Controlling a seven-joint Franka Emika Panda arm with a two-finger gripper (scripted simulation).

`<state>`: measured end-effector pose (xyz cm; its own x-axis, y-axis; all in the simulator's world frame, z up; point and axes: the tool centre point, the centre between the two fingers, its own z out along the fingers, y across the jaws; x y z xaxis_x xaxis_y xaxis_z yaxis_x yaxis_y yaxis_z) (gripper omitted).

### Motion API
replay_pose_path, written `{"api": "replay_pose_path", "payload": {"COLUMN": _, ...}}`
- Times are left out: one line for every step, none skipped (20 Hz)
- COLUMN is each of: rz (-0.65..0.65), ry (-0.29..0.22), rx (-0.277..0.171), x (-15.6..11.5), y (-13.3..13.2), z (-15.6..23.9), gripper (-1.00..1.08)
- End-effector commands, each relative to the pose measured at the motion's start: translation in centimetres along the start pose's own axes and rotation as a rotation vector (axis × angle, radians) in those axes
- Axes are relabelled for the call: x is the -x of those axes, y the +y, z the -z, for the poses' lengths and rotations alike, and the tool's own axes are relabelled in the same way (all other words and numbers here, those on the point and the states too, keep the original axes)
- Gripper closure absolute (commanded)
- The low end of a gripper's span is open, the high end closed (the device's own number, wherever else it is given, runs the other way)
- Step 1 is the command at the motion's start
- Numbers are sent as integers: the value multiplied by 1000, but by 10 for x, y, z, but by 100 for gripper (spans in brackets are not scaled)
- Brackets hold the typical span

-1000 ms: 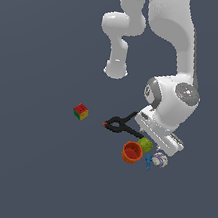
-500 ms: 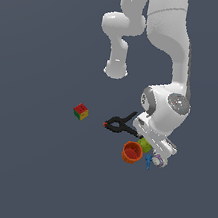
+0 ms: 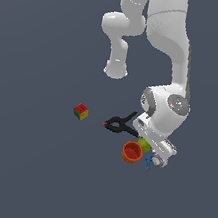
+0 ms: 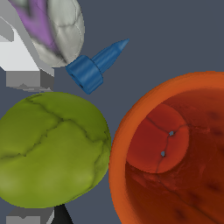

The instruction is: Pick up a designated object from a clutter of objects.

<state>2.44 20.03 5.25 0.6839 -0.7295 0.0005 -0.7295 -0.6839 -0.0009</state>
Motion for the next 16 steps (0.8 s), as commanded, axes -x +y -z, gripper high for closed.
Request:
{"api": "replay_pose_path", "payload": {"rz": 0, "ry": -1, "rx": 1, "x": 0, "y": 0, "z": -1, "gripper": 108}}
{"api": "replay_pose_path", "payload": {"rz": 0, "ry": -1, "rx": 1, "x": 0, "y": 0, "z": -1, "gripper": 108}}
{"api": "replay_pose_path", "payload": {"rz": -1, "ry": 0, "rx": 0, "x": 0, "y": 0, "z": 0, "gripper": 108}}
{"api": "replay_pose_path", "payload": {"rz": -1, "ry": 0, "rx": 0, "x": 0, "y": 0, "z": 0, "gripper": 108}}
{"api": "replay_pose_path", "payload": {"rz": -1, "ry": 0, "rx": 0, "x": -1, "y": 1, "z": 1, "gripper": 108}}
{"api": "replay_pose_path", "payload": {"rz": -1, "ry": 0, "rx": 0, "x": -1, "y": 1, "z": 2, "gripper": 108}}
{"api": "replay_pose_path", "payload": {"rz": -1, "ry": 0, "rx": 0, "x": -2, "y": 2, "z": 4, "gripper": 108}}
{"api": "replay_pose_path", "payload": {"rz": -1, "ry": 0, "rx": 0, "x": -3, "y": 3, "z": 6, "gripper": 108}}
{"api": "replay_pose_path", "payload": {"rz": -1, "ry": 0, "rx": 0, "x": -5, "y": 5, "z": 9, "gripper": 108}}
{"api": "replay_pose_path", "payload": {"rz": -1, "ry": 0, "rx": 0, "x": -6, "y": 6, "z": 12, "gripper": 108}}
{"api": "replay_pose_path", "payload": {"rz": -1, "ry": 0, "rx": 0, "x": -8, "y": 8, "z": 15, "gripper": 108}}
{"api": "replay_pose_path", "payload": {"rz": -1, "ry": 0, "rx": 0, "x": -10, "y": 10, "z": 19, "gripper": 108}}
{"api": "replay_pose_path", "payload": {"rz": -1, "ry": 0, "rx": 0, "x": -12, "y": 12, "z": 24, "gripper": 108}}
{"api": "replay_pose_path", "payload": {"rz": -1, "ry": 0, "rx": 0, "x": -15, "y": 15, "z": 29, "gripper": 108}}
{"api": "replay_pose_path", "payload": {"rz": -1, "ry": 0, "rx": 0, "x": -18, "y": 18, "z": 35, "gripper": 108}}
{"api": "replay_pose_path", "payload": {"rz": -1, "ry": 0, "rx": 0, "x": -21, "y": 21, "z": 41, "gripper": 108}}
